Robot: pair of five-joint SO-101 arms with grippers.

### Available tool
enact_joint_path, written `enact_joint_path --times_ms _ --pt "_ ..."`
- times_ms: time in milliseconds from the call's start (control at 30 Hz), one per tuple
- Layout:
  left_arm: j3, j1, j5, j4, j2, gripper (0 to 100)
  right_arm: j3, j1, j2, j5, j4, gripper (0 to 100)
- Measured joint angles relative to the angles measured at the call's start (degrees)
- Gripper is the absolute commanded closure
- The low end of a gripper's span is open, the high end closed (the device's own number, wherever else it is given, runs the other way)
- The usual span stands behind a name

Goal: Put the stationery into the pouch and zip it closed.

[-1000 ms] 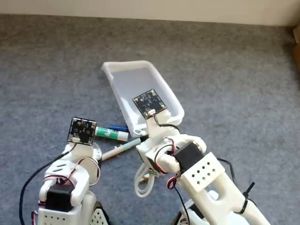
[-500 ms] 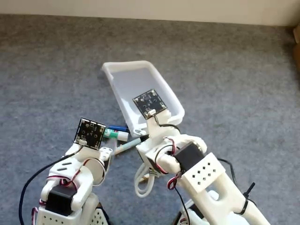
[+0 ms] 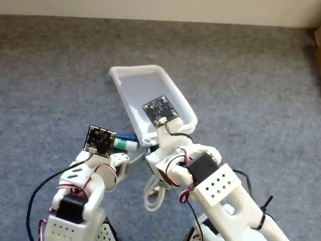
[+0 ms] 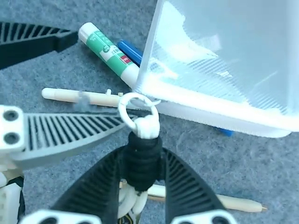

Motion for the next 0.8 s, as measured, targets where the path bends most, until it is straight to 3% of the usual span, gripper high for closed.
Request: enact_joint_path --times_ms 233,433,667,800 --pt "5.27 -4.40 0.00 -13.54 0.09 69 0.00 0.00 0.00 0.00 0.00 99.3" --pt "5.27 -4.66 0.00 -14.86 0.09 70 0.00 0.00 0.00 0.00 0.00 99.3" --pt "5.27 -5.01 0.09 -14.86 0.09 88 0.00 0.00 0.00 0.00 -0.18 99.3" --pt "5.27 -4.84 0.18 -14.86 0.09 92 0.00 -0.09 0.00 0.00 -0.53 99.3"
